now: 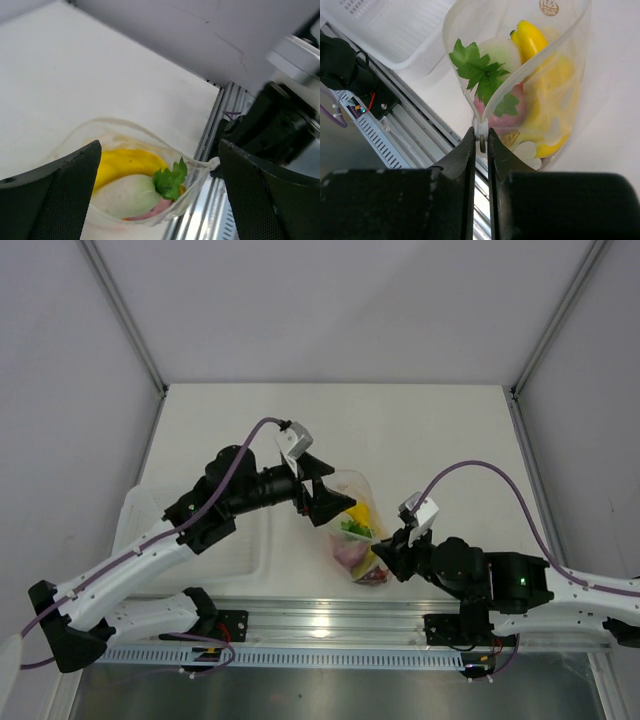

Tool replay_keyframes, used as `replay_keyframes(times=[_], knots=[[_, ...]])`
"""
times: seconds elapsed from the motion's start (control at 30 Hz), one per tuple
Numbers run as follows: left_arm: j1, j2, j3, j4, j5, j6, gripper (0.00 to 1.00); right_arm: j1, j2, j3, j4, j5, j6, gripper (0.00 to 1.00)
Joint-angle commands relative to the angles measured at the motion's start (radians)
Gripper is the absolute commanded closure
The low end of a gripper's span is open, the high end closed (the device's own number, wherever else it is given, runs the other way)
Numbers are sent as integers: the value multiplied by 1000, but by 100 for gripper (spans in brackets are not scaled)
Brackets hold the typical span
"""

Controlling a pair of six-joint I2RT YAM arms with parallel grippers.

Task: Place the food in the zip-top bag and seal the zipper
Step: Adjust the zipper food storage bag at the center of the board.

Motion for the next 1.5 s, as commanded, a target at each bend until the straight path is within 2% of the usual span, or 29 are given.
replay_keyframes(times=[0.0, 0.1, 0.2, 0.3, 0.33, 0.4, 0.63, 0.73, 0.77, 0.97, 1.13, 1.23, 1.3, 1.47], knots=[[-43, -15, -46, 213, 224, 307, 1, -14, -47, -12, 21, -11, -3, 100], [-51, 2, -84, 271, 342, 442, 1, -22, -73, -23, 25, -32, -11, 100], [-50, 42, -37, 203, 292, 451, 3, -37, -83, -21, 5, -26, 3, 100], [-50, 63, -9, 180, 280, 401, 26, -38, -89, -27, -20, -21, 21, 100], [-50, 69, 0, 126, 242, 381, 48, -40, -92, -30, -28, -17, 26, 100], [-48, 69, -1, 106, 148, 339, 67, -40, -102, -33, -34, -9, 37, 100], [-47, 111, 57, -55, 71, 249, 99, -42, -122, -9, -126, 19, 109, 100], [-45, 166, 104, -153, 103, 232, 99, -43, -112, 17, -184, 28, 170, 100], [-45, 189, 113, -164, 153, 229, 99, -43, -106, 20, -198, 31, 187, 100], [-45, 258, 112, -112, 321, 170, 99, -40, -96, 25, -236, 52, 276, 100], [-47, 253, 106, -95, 280, 121, 99, -40, -98, 34, -252, 120, 346, 100], [-50, 191, 46, 1, 296, 97, 99, -40, -101, 40, -247, 141, 348, 100], [-51, 181, 44, 6, 298, 101, 99, -42, -98, 45, -245, 144, 345, 100], [-73, 270, 176, -268, 245, 199, 99, -42, -86, 74, -255, 132, 330, 100]])
